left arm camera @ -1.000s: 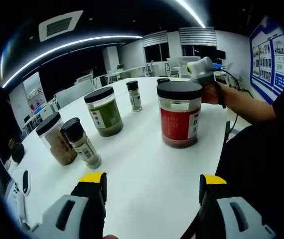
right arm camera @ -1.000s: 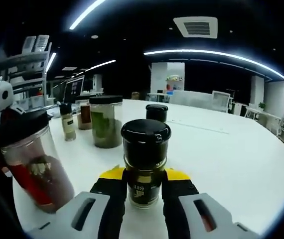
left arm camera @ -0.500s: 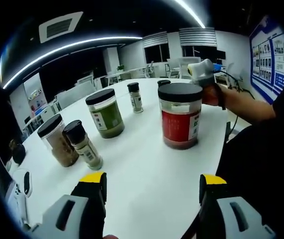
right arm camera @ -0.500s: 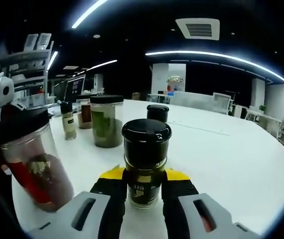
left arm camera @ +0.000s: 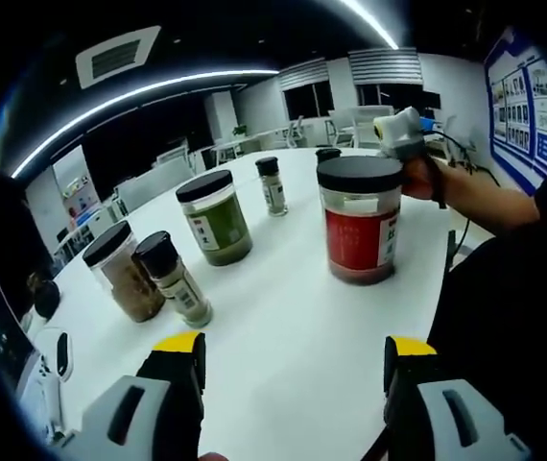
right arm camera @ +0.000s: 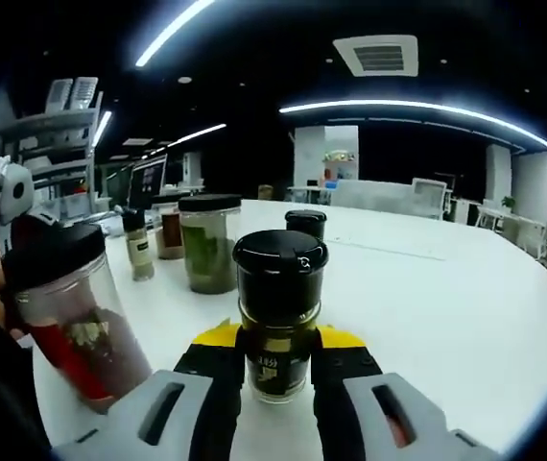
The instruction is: Pick up the mixed condiments and ingredients on the table and sort them into separate groups
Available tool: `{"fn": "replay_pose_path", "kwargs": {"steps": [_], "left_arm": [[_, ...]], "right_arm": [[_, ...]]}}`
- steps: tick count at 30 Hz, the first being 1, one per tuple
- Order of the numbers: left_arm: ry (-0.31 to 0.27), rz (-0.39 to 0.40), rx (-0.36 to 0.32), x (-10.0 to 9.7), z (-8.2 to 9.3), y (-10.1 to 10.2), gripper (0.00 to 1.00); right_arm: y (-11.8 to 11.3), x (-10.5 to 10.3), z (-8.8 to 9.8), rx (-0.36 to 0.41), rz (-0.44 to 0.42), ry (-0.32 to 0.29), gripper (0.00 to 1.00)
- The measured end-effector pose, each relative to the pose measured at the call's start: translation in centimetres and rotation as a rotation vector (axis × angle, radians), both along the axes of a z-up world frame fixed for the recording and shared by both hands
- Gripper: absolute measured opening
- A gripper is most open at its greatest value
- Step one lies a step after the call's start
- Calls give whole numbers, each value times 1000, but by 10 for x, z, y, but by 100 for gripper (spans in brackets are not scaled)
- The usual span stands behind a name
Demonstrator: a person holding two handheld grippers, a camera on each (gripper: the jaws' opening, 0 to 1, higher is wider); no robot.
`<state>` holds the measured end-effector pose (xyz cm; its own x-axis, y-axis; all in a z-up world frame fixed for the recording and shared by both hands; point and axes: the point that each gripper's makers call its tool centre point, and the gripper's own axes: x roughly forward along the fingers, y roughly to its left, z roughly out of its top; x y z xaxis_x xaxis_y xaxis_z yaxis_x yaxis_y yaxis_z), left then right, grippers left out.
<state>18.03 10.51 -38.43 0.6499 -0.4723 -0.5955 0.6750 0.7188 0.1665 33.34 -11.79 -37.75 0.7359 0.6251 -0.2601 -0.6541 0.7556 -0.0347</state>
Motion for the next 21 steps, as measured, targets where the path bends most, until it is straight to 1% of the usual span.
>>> {"fn": "replay_pose_path", "kwargs": {"steps": [3,7,8,11,14,18,21], "left_arm": [[2,-7,2,-2,-1,0,76],[6,3,23,1,-5,3,76],[4,6,27,1,-5,3,76],[0,9,25,2,-3,4,76],[1,12,32,1,-4,6,76],[-3,23,39,3,-3,8,76],[-6,20,36,3,-2,6,76]], "right_arm": [[-8,0,7,-7,-10,-15,28],[-22,2,13,15,-45,-16,28],[-25,3,13,18,-52,-19,28],[-36,4,10,-18,-74,-23,28],[-49,6,7,-25,-98,-14,28],[-66,9,10,-15,-141,-16,28],[-76,12,13,-26,-165,-26,28]]}}
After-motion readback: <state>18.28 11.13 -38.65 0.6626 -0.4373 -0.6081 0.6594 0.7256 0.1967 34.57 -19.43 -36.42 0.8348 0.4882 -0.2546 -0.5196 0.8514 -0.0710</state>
